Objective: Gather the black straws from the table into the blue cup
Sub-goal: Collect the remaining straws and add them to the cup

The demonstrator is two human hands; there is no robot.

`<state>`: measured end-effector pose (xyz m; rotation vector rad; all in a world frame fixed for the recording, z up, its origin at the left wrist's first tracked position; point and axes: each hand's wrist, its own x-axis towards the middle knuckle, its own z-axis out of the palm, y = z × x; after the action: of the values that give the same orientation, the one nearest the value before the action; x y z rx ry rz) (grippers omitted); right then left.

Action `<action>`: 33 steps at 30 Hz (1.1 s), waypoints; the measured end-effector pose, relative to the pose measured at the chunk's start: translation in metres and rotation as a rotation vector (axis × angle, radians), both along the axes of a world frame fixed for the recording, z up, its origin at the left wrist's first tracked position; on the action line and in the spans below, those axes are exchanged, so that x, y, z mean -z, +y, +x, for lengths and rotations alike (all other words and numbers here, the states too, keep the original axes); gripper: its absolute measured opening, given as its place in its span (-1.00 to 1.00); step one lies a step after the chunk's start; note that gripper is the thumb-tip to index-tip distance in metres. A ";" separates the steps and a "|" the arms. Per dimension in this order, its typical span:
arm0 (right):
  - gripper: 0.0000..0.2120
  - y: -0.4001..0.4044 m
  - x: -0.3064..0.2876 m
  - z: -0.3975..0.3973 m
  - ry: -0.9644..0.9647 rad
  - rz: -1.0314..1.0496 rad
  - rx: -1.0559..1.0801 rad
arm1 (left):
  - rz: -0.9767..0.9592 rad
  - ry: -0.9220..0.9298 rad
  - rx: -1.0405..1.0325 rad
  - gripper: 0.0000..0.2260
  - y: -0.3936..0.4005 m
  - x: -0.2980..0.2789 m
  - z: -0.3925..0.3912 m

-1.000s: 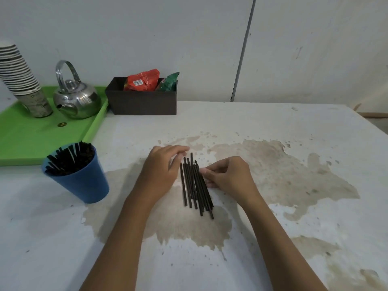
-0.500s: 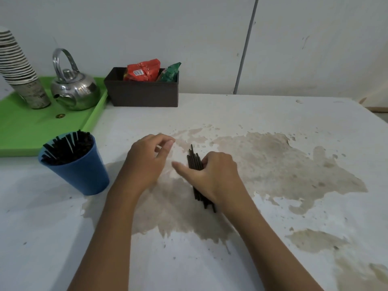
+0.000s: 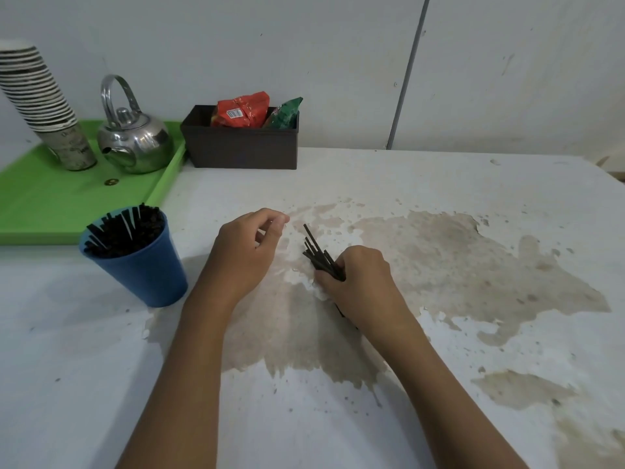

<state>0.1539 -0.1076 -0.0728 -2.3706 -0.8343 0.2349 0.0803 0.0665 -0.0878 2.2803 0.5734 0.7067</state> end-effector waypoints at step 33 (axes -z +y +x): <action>-0.70 -0.019 -0.012 0.040 0.541 0.223 0.034 | -0.082 0.021 -0.031 -0.76 0.003 0.002 0.001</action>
<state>0.1937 -0.1269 -0.0604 -1.9678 -0.5258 0.6941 0.0818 0.0693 -0.0900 2.2091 0.6370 0.6631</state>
